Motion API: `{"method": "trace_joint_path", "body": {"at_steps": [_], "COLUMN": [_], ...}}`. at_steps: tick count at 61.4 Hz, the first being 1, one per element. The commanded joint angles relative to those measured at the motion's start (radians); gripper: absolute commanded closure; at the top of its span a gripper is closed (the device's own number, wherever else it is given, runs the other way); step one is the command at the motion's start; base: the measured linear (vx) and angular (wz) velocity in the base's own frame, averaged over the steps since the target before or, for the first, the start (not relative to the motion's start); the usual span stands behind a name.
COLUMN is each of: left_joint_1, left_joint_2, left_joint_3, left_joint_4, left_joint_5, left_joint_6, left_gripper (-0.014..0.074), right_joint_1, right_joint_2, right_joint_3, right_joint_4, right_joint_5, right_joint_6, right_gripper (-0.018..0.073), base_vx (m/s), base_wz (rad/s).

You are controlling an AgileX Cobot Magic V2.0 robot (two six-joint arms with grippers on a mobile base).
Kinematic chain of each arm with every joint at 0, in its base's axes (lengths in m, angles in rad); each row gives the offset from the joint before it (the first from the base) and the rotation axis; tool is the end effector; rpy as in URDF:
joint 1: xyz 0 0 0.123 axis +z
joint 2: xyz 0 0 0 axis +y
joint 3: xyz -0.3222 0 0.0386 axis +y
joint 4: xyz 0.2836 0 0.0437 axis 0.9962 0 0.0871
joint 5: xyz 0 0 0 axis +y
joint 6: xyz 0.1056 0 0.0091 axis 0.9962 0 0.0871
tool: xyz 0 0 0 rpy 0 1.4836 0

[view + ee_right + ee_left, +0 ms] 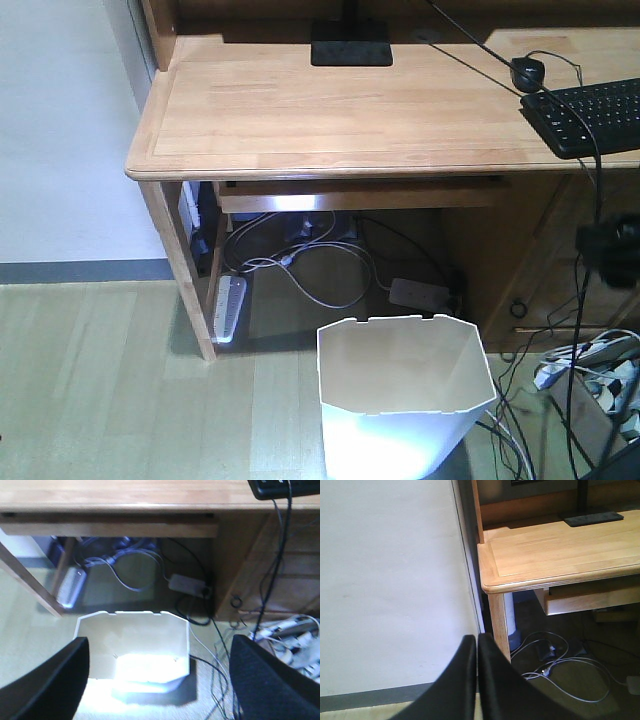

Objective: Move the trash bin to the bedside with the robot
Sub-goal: 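Lower the right gripper down to the rim of the white trash bin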

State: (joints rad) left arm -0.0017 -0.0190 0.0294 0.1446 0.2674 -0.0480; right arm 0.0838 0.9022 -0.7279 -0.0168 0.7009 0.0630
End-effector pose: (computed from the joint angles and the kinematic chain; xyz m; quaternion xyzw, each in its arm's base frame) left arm 0.0652 0.0039 0.1763 0.0238 0.7699 0.0433 0.6362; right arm 0.1915 0.0149 0.3184 -0.0135 0.9243 0.0205 0.3810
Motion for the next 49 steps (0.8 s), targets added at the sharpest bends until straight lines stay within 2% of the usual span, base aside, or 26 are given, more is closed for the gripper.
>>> {"method": "trace_joint_path", "body": {"at_steps": [1,15,22,26,29,36,41,49], "left_joint_1": [-0.006,-0.006,-0.006,-0.006,-0.006,-0.006,-0.006,-0.006], "left_joint_2": [-0.008,-0.008,-0.008,-0.008,-0.008,-0.008,-0.008,-0.008], "left_joint_3": [0.029,0.029,0.029,0.029,0.029,0.029,0.029,0.029], "left_joint_4": [-0.004,-0.004,-0.004,-0.004,-0.004,-0.004,-0.004,-0.004], "left_joint_5": [-0.074,-0.074,-0.074,-0.074,-0.074,-0.074,-0.074,-0.074], "left_joint_6": [-0.008,-0.008,-0.008,-0.008,-0.008,-0.008,-0.008,-0.008], "left_gripper": [0.0602,0.0602,0.0602,0.0602,0.0602,0.0602,0.0602,0.0602], "right_joint_1": [-0.001,-0.003,-0.056,-0.113,-0.158,-0.219,-0.232,-0.23], "right_joint_2": [0.115,0.399,0.55,0.63,0.689,0.81,0.895,1.027], "right_joint_3": [-0.114,-0.234,-0.276,-0.288,-0.297,-0.302,-0.302,-0.302], "right_joint_4": [-0.034,-0.033,0.01,0.071,0.153,0.271,0.286,0.279], "right_joint_5": [-0.03,-0.027,-0.026,-0.025,-0.025,-0.058,-0.105,-0.219], "right_joint_6": [0.02,-0.005,-0.03,-0.074,-0.145,-0.287,-0.353,-0.394], "right_gripper": [0.0003,0.0003,0.0003,0.0003,0.0004,0.0017,0.0024,0.0026], "base_vx": [0.0,0.0,0.0,0.0,0.0,0.0,0.0,0.0], "base_wz": [0.0,0.0,0.0,0.0,0.0,0.0,0.0,0.0]}}
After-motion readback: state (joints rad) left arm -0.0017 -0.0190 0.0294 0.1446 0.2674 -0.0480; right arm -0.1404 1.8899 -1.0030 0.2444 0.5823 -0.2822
